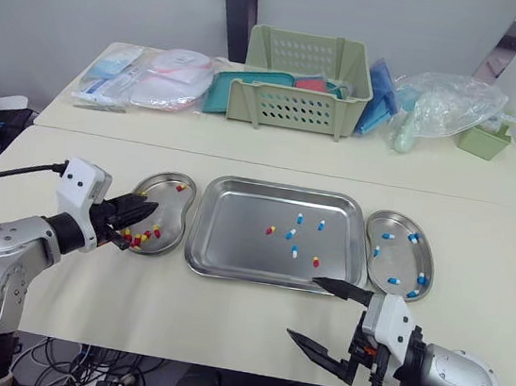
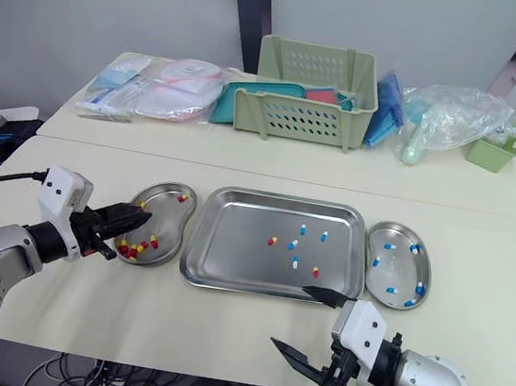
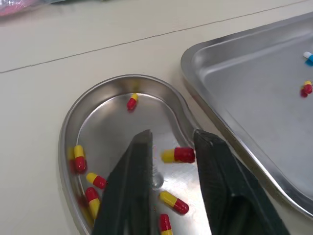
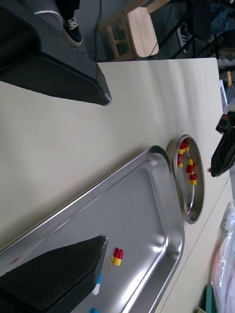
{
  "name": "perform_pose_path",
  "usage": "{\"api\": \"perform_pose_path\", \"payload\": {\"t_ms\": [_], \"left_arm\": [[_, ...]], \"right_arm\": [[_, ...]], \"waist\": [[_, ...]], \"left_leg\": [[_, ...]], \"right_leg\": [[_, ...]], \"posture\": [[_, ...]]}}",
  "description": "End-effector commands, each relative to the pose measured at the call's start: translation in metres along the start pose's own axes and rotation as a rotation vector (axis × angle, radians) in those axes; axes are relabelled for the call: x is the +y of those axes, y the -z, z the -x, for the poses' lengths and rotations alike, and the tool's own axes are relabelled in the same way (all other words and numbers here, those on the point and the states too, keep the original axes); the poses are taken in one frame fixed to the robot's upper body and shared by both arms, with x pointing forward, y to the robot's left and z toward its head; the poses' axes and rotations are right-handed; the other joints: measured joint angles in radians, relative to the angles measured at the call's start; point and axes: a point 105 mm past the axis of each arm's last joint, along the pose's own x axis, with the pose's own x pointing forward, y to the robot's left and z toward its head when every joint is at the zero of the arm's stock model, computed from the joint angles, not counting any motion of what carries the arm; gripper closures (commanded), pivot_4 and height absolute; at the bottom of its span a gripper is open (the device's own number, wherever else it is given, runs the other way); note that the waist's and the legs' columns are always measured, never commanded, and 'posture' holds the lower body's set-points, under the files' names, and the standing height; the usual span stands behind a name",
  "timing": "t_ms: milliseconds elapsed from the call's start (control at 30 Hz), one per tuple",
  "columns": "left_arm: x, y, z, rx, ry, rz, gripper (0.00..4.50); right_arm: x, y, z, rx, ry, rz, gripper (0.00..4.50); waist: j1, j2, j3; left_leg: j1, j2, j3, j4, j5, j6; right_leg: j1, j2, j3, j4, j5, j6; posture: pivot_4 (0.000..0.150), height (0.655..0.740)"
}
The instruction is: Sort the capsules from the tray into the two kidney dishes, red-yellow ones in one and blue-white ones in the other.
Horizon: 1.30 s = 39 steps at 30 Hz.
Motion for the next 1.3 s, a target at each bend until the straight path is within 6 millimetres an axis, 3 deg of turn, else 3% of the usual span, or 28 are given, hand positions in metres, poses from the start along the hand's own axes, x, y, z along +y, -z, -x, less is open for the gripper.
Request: {"api": "perform_pose_path", "payload": {"t_ms": [33, 133, 433, 667, 933, 1100, 1200, 1267, 1300], "left_arm": [[0.009, -0.016, 0.007, -0.065, -0.045, -0.05, 2.13], [0.009, -0.018, 0.007, -0.09, -0.041, -0.028, 1.18], [0.014, -0.027, 0.02, -0.136, -0.061, -0.038, 1.18], [0.029, -0.022, 0.051, -0.141, -0.16, -0.056, 1.18], [0.064, 0.031, 0.105, -0.043, -0.387, -0.049, 1.18], [0.065, 0.061, 0.128, 0.007, -0.458, 0.016, 1.18], [0.057, 0.082, 0.136, 0.059, -0.432, 0.062, 0.63], [0.051, 0.092, 0.14, 0.088, -0.392, 0.09, 0.01], [0.048, 0.094, 0.141, 0.097, -0.375, 0.098, 0.01]], "right_arm": [[0.001, -0.007, -0.001, -0.023, -0.016, 0.012, 0.0], [0.0, -0.007, -0.001, -0.024, -0.017, 0.012, 0.0], [-0.002, -0.007, -0.001, -0.022, -0.013, 0.018, 0.0], [-0.007, -0.006, 0.012, 0.008, 0.022, 0.027, 0.0], [-0.023, 0.005, 0.057, 0.131, 0.119, 0.033, 0.0], [-0.044, 0.011, 0.099, 0.225, 0.212, 0.026, 0.0], [-0.059, 0.02, 0.131, 0.318, 0.244, 0.037, 0.0], [-0.071, 0.023, 0.151, 0.361, 0.272, 0.028, 0.0], [-0.075, 0.024, 0.159, 0.378, 0.277, 0.022, 0.0]], "waist": [[0.0, 0.0, 0.0], [0.0, 0.0, 0.0], [-0.001, 0.0, 0.0], [-0.001, 0.0, 0.0], [0.0, 0.0, 0.0], [0.001, -0.003, -0.001], [0.001, -0.004, -0.002], [0.0, -0.004, -0.002], [0.0, -0.004, -0.002]], "left_leg": [[0.0, 0.0, 0.0, 0.0, 0.0, 0.0], [0.0, 0.0, 0.0, 0.0, 0.0, 0.0], [0.0, 0.0, 0.0, 0.0, 0.0, 0.0], [0.0, 0.0, 0.001, 0.0, 0.0, 0.0], [0.001, 0.0, 0.002, -0.001, 0.0, 0.0], [0.0, 0.0, 0.003, -0.001, 0.0, 0.0], [0.001, 0.001, 0.003, -0.001, 0.0, 0.0], [0.001, 0.001, 0.005, -0.001, 0.0, 0.0], [0.001, 0.001, 0.005, -0.001, 0.0, 0.0]], "right_leg": [[0.0, 0.0, 0.0, 0.0, 0.0, 0.0], [0.0, 0.0, 0.0, 0.0, 0.0, 0.0], [0.0, 0.0, 0.0, 0.0, 0.0, 0.0], [0.0, 0.0, 0.001, 0.0, 0.0, 0.0], [0.0, 0.0, 0.001, 0.0, 0.0, 0.0], [0.001, -0.001, 0.002, -0.001, 0.0, 0.0], [0.001, -0.001, 0.001, -0.001, 0.0, 0.0], [0.001, -0.001, 0.002, -0.001, 0.0, 0.0], [0.001, -0.001, 0.002, -0.001, 0.0, 0.0]], "posture": [[0.15, 0.74], [0.15, 0.74], [0.15, 0.74], [0.15, 0.74], [0.15, 0.74], [0.15, 0.74], [0.15, 0.74], [0.15, 0.74], [0.15, 0.74]]}}
